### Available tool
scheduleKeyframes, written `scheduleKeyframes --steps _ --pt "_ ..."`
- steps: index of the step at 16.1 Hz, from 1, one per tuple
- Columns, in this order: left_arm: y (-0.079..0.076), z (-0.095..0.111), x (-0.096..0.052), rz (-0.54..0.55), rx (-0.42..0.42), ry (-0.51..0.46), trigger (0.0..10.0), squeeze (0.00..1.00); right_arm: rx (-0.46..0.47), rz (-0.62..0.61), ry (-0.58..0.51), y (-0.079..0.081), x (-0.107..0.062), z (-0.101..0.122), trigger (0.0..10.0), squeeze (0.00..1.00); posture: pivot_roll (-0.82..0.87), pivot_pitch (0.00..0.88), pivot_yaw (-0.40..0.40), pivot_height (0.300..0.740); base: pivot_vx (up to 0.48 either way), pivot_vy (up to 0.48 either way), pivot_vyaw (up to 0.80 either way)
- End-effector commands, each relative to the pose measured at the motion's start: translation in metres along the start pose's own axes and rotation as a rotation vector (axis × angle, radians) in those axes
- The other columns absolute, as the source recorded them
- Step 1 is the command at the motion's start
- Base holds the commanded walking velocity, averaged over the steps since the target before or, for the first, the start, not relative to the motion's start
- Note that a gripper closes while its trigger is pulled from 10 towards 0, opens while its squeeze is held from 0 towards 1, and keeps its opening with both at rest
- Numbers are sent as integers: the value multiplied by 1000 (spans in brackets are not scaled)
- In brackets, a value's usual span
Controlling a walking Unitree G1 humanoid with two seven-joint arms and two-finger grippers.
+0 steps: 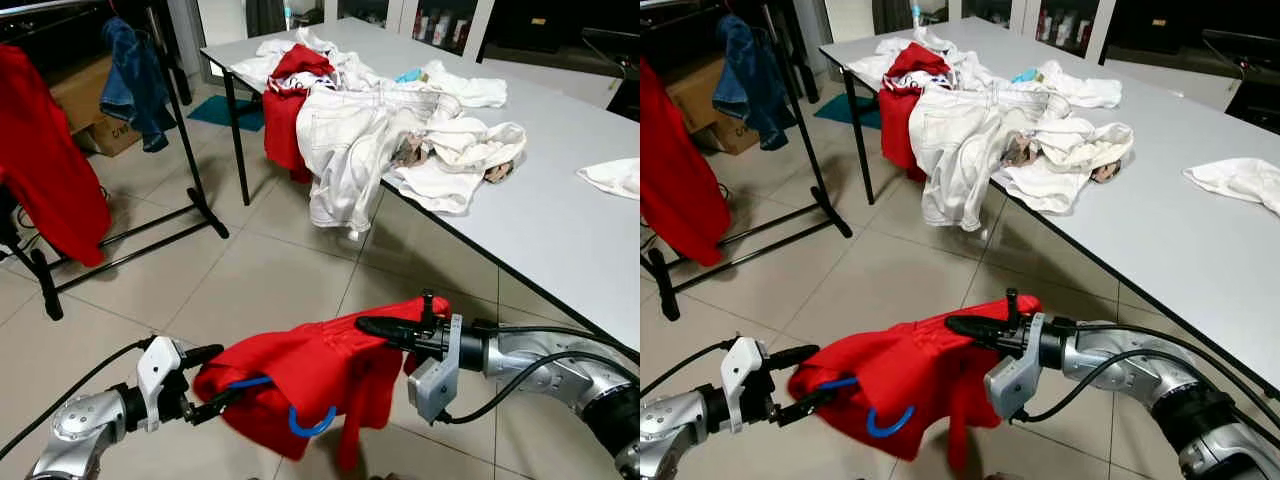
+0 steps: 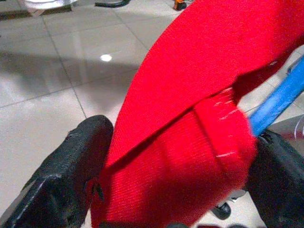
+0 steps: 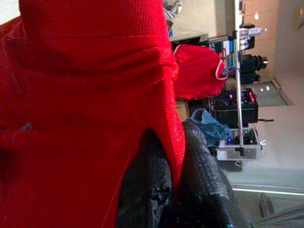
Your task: Hang hanger
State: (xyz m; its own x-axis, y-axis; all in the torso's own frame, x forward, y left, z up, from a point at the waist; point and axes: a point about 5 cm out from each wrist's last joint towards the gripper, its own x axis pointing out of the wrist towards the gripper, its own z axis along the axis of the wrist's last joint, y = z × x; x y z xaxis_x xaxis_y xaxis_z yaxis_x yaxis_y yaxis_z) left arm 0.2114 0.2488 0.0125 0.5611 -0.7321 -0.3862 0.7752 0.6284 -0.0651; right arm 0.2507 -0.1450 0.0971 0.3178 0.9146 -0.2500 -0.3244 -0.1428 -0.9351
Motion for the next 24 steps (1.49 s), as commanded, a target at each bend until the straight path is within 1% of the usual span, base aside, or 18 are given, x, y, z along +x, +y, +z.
scheduleKeyframes --steps 1,3,5,7,12,13,14,15,17,18,20,21,22,24 --pt "3 -4 -4 28 -23 29 10000 0 -4 -47 -38 -8 2 5 0 0 -81 0 28 740 0 0 0" --pt "-2 -13 -2 17 -48 61 10000 0 -12 -63 -53 -14 5 7 0 0 -83 0 30 740 0 0 0" --pt "-12 -18 9 -12 -61 66 10000 0 -23 -78 -67 -19 9 10 0 0 -84 0 29 740 0 0 0" --pt "-25 -18 24 -75 -73 47 10000 0 -28 -81 -78 -21 13 11 0 0 -82 0 28 740 0 0 0" --pt "-40 -17 45 -142 -76 22 10000 0 -41 -75 -75 -25 20 8 0 0 -85 0 30 740 0 0 0" --pt "-41 -16 46 -146 -68 20 10000 0 -35 -68 -65 -22 19 7 0 0 -85 0 29 740 0 0 0" --pt "-40 -15 46 -137 -54 15 10000 0 -19 -47 -43 -16 17 3 0 0 -82 0 28 740 0 0 0" --pt "-38 -13 46 -119 -27 1 10000 0 -3 -24 -11 -9 14 -1 0 0 -80 0 28 740 0 0 0" --pt "-28 5 46 -82 121 -52 10000 0 14 20 45 2 6 -8 0 0 -74 0 25 740 0 0 0" --pt "-26 9 46 -81 148 -64 10000 0 12 25 49 3 4 -9 0 0 -74 0 25 740 0 0 0" --pt "-15 35 47 -57 229 -151 10000 0 7 35 57 4 2 -11 0 0 -70 0 23 740 0 0 0" --pt "-11 42 48 -51 252 -174 10000 0 5 38 59 4 2 -11 0 0 -67 0 22 740 0 0 0" --pt "-4 62 48 -37 306 -232 10000 0 -4 49 67 6 1 -14 0 0 -63 0 20 740 0 0 0" --pt "-4 74 50 -60 369 -250 10000 0 1 64 99 10 -1 -19 0 0 -60 0 18 740 0 0 0"
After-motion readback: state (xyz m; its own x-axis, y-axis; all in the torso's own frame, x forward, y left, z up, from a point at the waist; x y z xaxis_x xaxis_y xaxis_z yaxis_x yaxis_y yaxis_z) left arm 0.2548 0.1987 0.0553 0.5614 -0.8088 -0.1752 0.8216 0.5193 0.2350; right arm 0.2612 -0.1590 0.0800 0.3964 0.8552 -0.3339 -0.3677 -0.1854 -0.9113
